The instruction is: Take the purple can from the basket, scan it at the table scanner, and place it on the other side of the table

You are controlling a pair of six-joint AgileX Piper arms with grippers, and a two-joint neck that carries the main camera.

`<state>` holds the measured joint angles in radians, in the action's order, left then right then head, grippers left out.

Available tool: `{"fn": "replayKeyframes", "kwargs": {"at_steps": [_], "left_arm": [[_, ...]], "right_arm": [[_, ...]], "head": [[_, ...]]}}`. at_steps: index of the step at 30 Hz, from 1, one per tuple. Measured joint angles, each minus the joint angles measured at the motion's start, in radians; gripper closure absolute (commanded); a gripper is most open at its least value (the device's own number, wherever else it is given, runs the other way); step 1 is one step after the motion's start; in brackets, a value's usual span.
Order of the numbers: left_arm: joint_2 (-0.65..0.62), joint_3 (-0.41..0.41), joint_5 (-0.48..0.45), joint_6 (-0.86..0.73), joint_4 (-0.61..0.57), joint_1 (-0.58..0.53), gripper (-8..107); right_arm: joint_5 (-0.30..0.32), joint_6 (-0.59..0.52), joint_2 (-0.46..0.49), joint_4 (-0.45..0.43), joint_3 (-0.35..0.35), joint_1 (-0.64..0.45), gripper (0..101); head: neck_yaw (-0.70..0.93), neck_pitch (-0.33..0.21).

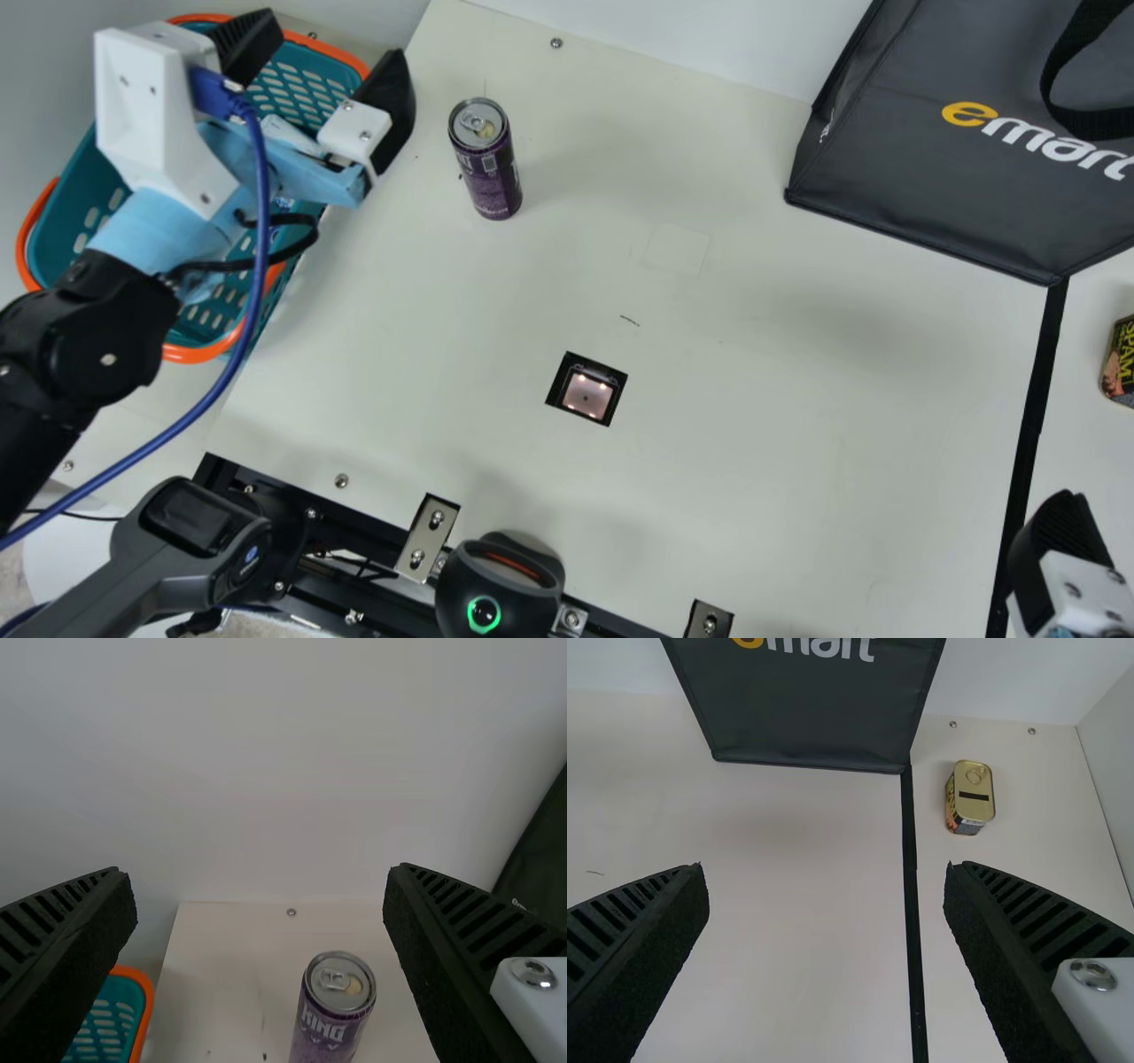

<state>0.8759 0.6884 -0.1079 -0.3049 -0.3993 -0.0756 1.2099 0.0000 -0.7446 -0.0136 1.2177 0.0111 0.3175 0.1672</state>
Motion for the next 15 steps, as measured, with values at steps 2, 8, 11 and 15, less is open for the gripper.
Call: {"fn": "replayKeyframes", "kwargs": {"at_steps": [2,8,11,15], "left_arm": [[-0.024,0.008,-0.07,0.024,0.025,0.021,9],[-0.102,0.023,-0.256,0.116,0.119,0.04,9],[-0.137,0.025,-0.343,0.163,0.169,0.031,9],[-0.18,0.027,-0.435,0.221,0.226,0.003,9]], "right_arm": [[0.0,0.0,0.0,0.0,0.0,0.0,6],[0.0,0.0,0.0,0.0,0.0,0.0,6],[0.0,0.0,0.0,0.0,0.0,0.0,6],[0.0,0.0,0.0,0.0,0.0,0.0,6]], "head": [[0.002,0.002],[0.002,0.002],[0.002,0.002],[0.002,0.002]]}}
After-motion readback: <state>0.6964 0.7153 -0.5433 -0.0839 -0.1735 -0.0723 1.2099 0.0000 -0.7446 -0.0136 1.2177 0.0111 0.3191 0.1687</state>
